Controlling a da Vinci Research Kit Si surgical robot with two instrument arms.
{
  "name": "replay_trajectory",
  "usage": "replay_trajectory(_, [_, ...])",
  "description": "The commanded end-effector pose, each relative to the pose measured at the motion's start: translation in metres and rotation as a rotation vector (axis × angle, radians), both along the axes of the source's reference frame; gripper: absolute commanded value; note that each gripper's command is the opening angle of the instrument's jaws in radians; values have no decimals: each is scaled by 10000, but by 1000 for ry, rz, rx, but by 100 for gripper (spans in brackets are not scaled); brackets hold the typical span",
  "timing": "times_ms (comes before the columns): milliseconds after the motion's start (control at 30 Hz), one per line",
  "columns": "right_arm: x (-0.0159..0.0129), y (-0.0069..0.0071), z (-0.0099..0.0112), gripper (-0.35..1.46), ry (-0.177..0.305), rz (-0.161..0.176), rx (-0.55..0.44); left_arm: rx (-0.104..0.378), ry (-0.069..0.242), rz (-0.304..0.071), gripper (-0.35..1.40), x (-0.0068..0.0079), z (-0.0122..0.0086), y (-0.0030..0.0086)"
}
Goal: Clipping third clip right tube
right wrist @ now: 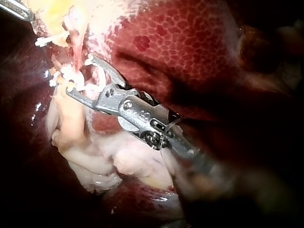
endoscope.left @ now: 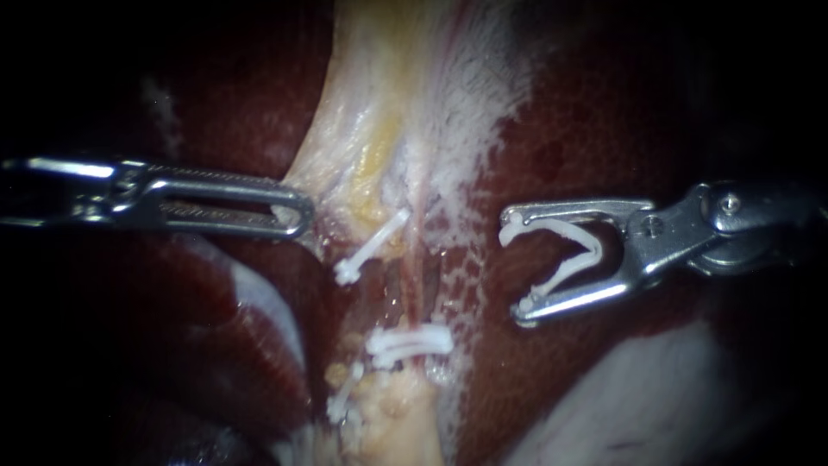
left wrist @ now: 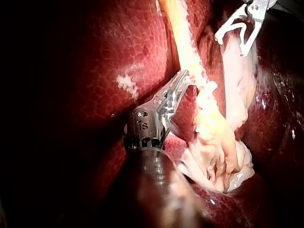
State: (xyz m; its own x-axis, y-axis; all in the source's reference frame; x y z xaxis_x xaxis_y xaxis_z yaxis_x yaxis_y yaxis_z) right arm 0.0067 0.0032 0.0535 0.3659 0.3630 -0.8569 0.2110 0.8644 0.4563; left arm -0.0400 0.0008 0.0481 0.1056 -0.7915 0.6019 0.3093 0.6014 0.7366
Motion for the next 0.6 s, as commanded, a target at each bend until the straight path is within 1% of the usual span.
replay_trajectory(33, [0,0,0,60,1,-2,1,0,-2,2,-35,0,0,0])
replay_trajectory(200, [1,-2,1,60,3,-5,1,1,-2,2,-35,1,-3,0])
replay_trajectory(367, [7,-8,6,60,10,-20,4,7,-5,4,-35,6,-14,3])
replay_trajectory(433, [11,-13,11,60,6,-26,25,11,-9,9,-35,10,-21,7])
replay_trajectory(500, [17,-22,18,59,1,-35,55,15,-10,9,-35,15,-27,10])
replay_trajectory(600, [26,-33,28,59,-8,-42,84,19,-4,0,-35,23,-37,16])
